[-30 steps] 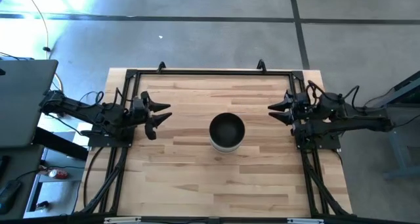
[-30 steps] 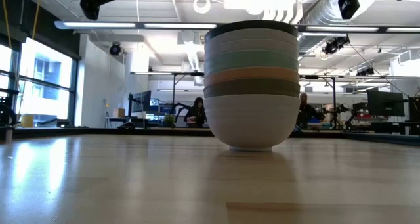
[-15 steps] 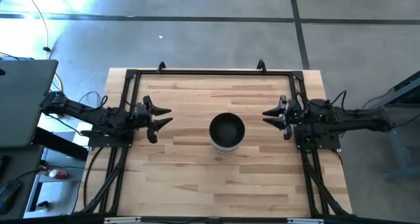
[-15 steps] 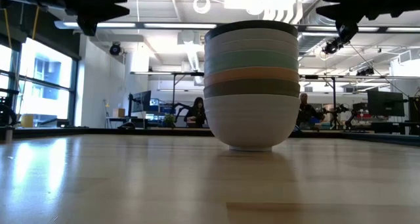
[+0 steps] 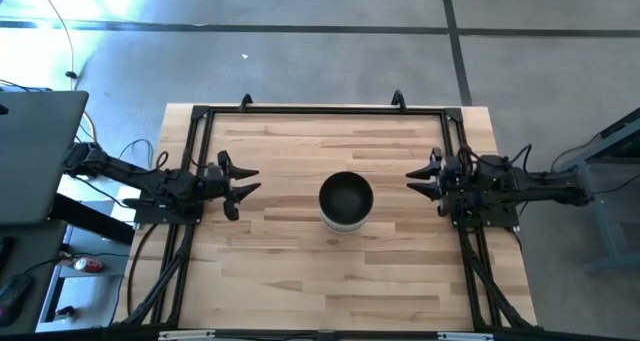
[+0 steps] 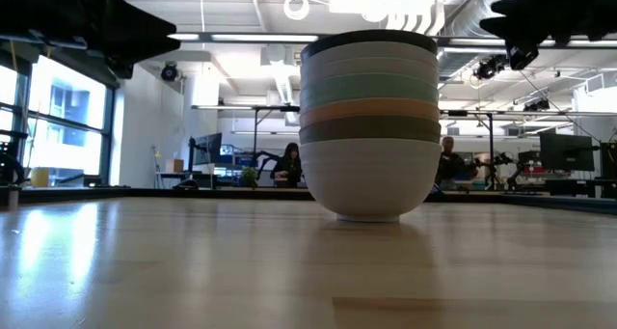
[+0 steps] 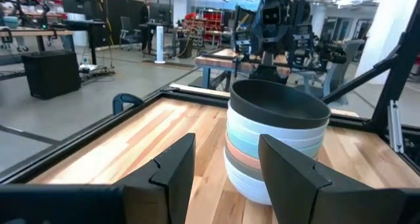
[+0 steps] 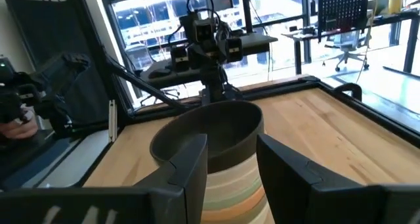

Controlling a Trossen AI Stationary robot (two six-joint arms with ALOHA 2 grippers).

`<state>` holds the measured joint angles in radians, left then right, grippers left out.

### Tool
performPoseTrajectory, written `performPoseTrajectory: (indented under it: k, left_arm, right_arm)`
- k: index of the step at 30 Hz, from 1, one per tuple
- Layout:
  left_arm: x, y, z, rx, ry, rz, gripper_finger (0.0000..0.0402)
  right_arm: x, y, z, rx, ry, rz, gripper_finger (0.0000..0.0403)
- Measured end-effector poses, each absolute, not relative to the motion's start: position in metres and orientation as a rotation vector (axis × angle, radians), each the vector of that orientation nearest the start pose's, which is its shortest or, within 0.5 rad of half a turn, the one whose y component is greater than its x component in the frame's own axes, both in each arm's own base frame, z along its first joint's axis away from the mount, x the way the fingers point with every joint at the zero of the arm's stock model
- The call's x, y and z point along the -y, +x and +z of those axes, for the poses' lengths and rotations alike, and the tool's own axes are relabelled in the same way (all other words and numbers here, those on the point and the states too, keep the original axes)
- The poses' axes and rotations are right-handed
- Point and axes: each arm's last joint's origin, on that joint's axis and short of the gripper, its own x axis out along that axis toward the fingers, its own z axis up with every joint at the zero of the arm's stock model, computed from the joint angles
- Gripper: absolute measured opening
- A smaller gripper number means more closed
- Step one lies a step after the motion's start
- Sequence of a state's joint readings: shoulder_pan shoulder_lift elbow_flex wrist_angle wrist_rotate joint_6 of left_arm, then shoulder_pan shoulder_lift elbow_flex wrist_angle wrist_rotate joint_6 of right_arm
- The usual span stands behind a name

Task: Nest bowls inside each other
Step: Return to home position

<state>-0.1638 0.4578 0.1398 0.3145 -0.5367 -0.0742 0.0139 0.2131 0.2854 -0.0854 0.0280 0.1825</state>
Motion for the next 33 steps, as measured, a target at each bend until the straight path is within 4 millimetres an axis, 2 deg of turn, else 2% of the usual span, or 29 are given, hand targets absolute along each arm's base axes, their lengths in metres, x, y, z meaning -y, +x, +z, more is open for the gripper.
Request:
performPoseTrajectory:
  k: [8,16,24,33]
  left_arm:
    - [0.004,0.119,0.204,0.068,-0.015,0.38,0.0156]
    - [0.003,0.115,0.197,0.021,-0.009,0.394,0.0156]
    - [0.003,0.112,0.174,0.059,-0.046,0.397,0.0156]
    - [0.003,0.112,0.172,0.031,-0.025,0.384,0.0156]
  right_arm:
    - [0.0,0.081,0.218,0.077,0.172,-0.019,0.0124]
    - [0.0,0.084,0.207,0.023,0.131,-0.038,0.0124]
    - [0.001,0.089,0.193,-0.004,0.135,-0.055,0.0124]
    - [0.001,0.089,0.191,-0.001,0.089,-0.058,0.0124]
